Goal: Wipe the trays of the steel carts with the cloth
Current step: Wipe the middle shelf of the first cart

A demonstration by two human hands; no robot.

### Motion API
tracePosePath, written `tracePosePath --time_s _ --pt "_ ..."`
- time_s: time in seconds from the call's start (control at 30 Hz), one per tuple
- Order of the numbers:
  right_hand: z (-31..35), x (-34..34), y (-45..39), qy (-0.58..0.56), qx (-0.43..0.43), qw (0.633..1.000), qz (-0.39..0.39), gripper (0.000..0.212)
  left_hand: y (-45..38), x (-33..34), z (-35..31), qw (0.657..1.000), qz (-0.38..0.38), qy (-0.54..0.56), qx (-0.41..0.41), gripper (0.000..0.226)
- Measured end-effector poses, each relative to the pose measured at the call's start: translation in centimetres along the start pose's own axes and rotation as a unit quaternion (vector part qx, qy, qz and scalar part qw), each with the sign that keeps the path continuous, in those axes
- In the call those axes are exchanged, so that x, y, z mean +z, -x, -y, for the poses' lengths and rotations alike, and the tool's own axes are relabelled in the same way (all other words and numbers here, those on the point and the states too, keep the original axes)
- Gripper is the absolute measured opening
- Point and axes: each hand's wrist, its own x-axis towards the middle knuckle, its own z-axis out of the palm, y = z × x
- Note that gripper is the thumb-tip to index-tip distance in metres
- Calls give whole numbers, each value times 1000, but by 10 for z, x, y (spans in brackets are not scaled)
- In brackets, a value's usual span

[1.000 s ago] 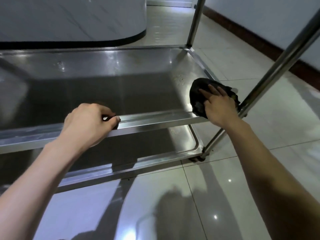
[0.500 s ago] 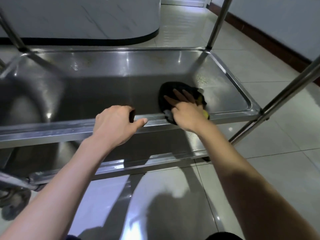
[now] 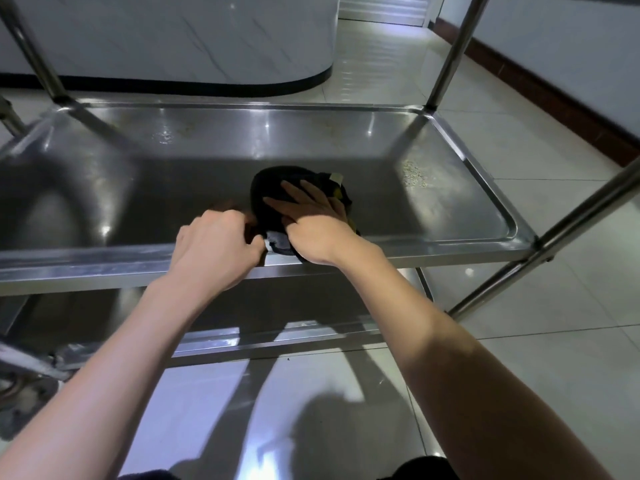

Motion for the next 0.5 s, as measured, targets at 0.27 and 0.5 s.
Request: tracePosePath --time_s 0.27,0.5 --pt "-80 -21 10 9 65 997 -43 50 -23 8 -43 998 65 -22 17 24" --pt "-220 -61 44 61 198 975 -81 59 -36 13 -52 998 49 -24 24 30"
